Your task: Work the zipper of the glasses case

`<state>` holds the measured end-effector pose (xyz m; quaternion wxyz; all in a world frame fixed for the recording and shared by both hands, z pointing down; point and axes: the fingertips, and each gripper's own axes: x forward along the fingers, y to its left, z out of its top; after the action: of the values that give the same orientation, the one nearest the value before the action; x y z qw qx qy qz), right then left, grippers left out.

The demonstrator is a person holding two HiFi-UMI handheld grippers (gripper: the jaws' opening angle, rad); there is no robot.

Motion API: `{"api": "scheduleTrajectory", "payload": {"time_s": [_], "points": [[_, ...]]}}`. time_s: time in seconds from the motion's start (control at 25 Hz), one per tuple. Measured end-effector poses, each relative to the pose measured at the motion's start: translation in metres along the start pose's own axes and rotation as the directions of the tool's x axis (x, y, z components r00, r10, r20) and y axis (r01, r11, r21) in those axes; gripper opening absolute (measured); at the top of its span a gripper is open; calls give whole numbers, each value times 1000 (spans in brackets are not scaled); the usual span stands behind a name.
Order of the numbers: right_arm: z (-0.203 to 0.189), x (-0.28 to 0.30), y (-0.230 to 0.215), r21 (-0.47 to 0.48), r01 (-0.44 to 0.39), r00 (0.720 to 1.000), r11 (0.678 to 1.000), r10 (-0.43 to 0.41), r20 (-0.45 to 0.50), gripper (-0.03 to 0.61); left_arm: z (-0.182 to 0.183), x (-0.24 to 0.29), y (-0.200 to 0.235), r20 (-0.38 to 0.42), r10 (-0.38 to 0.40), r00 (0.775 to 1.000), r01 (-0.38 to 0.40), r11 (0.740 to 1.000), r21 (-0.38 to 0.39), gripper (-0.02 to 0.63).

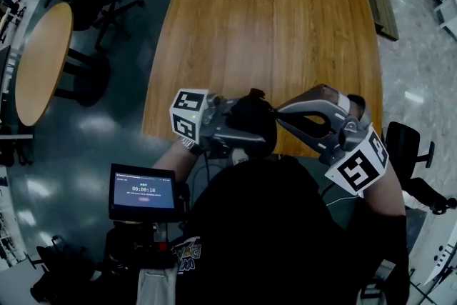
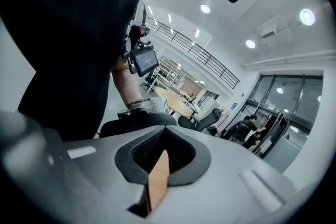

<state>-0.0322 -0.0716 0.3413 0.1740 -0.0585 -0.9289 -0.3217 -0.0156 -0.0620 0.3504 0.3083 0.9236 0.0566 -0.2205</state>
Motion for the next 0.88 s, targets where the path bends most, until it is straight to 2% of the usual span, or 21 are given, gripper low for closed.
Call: {"api": "scheduleTrajectory", "payload": {"time_s": [0.12, 0.2, 0.36, 0.48, 0.68, 0.88], "points": [[0, -3, -1, 28, 8, 1000, 1000, -8, 16, 3, 3, -1, 0, -11, 15, 1000, -15, 1000, 28, 258], [3, -3, -6, 47, 17, 999, 999, -19, 35, 2, 10, 1, -1, 12, 20, 1000, -21, 998, 54, 258], [6, -3, -5, -6, 26, 1000, 1000, -26, 15, 2, 12, 1, -3, 41, 20, 999, -23, 997, 71, 258], [3, -6, 1, -53, 4, 1000, 999, -5, -26, 2, 3, -1, -2, -2, 25, 1000, -25, 998, 60, 258], [4, -12, -5, -36, -20, 1000, 999, 19, -22, 2, 4, 2, 0, -75, 57, 996, -50, 994, 92, 258], [8, -9, -1, -83, -24, 999, 996, 20, -50, 2, 11, 0, -3, -1, 62, 998, -62, 991, 121, 258]]}}
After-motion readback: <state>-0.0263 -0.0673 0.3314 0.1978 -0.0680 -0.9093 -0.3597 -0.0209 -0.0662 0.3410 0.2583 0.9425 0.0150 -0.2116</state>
